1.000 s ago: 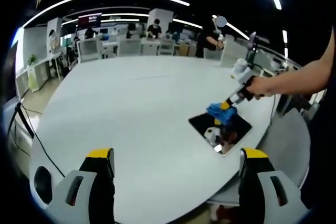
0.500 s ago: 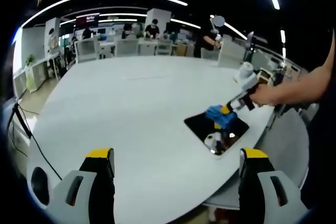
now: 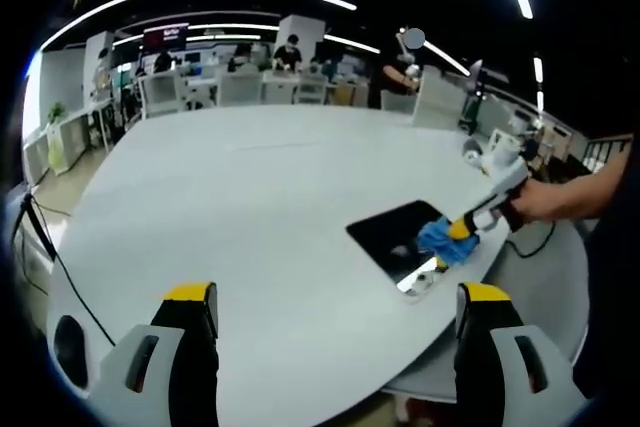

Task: Wipe the mirror surface with the cleaning cloth until all visible marks leave the cleaned area.

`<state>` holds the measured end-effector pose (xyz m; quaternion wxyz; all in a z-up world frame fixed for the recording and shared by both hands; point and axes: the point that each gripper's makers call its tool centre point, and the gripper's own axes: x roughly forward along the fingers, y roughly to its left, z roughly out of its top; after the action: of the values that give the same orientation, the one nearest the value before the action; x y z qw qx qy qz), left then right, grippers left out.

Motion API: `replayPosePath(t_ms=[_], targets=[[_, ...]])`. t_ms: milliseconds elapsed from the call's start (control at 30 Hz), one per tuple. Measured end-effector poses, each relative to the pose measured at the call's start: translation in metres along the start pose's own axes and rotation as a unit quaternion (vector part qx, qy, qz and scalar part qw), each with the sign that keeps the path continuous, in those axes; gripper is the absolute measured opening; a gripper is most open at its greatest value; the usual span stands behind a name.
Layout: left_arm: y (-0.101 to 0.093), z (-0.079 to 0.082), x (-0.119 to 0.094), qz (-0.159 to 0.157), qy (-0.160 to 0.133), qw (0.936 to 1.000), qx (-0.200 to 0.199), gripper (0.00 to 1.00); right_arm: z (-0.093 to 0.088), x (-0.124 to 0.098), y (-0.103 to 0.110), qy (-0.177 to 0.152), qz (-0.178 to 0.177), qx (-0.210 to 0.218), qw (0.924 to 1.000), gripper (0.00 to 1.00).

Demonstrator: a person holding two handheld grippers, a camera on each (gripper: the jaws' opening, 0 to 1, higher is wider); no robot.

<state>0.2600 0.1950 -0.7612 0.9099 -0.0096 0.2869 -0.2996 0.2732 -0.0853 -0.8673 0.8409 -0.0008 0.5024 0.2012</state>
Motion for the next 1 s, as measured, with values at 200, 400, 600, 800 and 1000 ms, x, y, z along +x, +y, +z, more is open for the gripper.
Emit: replayPosePath(t_ms=[200,400,600,800,1000], targets=[[0.001,0.003,0.002,0.0,-0.003,1.0,-0.001,0.99,-0.026,-0.011,0.013,0.02,0.015,0.0,0.9997,0.0],[0.0,0.003,0.007,-0.004,-0.001,1.0,0.0,0.99,-0.026,-0.012,0.013,0.023,0.021,-0.001,0.9995,0.0],[-0.002,0.005,0.01,-0.006,-0.002,1.0,0.001,0.99,-0.028,-0.015,0.007,0.026,0.026,-0.005,0.9993,0.0],[-0.003,0.004,0.011,-0.006,-0.001,1.0,0.001,0.99,-0.031,-0.021,-0.014,0.024,0.017,0.007,0.9995,0.0],[-0.004,0.003,0.011,-0.006,0.001,1.0,0.001,0.99,-0.036,-0.028,-0.03,0.028,-0.003,0.011,0.9995,0.0]])
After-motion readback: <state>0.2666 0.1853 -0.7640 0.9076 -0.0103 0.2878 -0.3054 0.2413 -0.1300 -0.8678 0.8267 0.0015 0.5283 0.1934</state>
